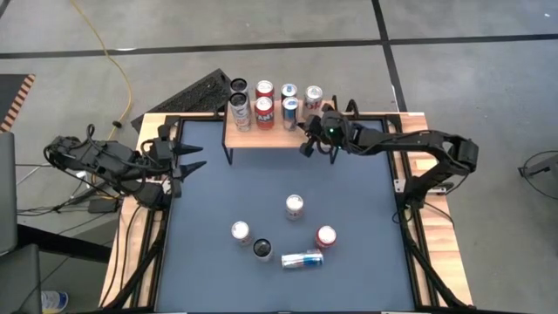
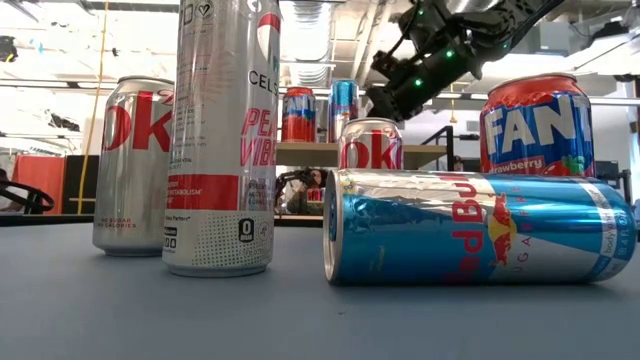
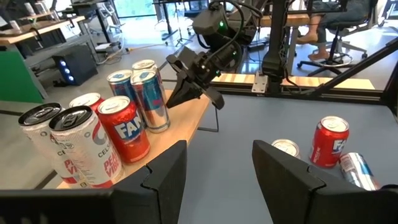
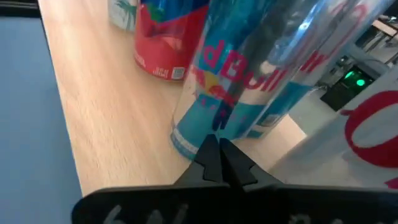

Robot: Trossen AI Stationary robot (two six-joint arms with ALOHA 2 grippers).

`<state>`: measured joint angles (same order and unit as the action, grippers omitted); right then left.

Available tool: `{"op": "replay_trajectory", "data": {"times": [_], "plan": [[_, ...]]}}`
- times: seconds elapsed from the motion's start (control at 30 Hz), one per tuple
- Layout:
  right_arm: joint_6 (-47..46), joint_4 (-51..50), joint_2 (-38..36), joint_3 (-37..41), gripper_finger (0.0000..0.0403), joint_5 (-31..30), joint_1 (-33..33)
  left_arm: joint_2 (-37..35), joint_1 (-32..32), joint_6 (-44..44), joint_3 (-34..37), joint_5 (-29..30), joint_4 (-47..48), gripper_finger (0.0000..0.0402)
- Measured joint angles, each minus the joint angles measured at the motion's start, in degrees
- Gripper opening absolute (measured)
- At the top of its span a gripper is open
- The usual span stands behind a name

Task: Place canned beverage on shelf
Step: Adjust the blue soda can

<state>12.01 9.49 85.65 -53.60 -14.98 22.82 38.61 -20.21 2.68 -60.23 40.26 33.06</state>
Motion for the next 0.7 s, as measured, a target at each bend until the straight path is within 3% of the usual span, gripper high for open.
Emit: {"op": "replay_trajectory", "data": {"times": [0.3,0.7], "plan": [[0.02,1.91,-0.07,-0.02,0.0000,3.34,0.58,0.00,-0.02,-0.04,0.00,1.06,-0.01,0.0174],[0.47,3.19,-0.06,-0.02,0.0000,2.63,0.10,0.02,-0.01,0.05,0.00,1.13,-0.40,0.0174]]}}
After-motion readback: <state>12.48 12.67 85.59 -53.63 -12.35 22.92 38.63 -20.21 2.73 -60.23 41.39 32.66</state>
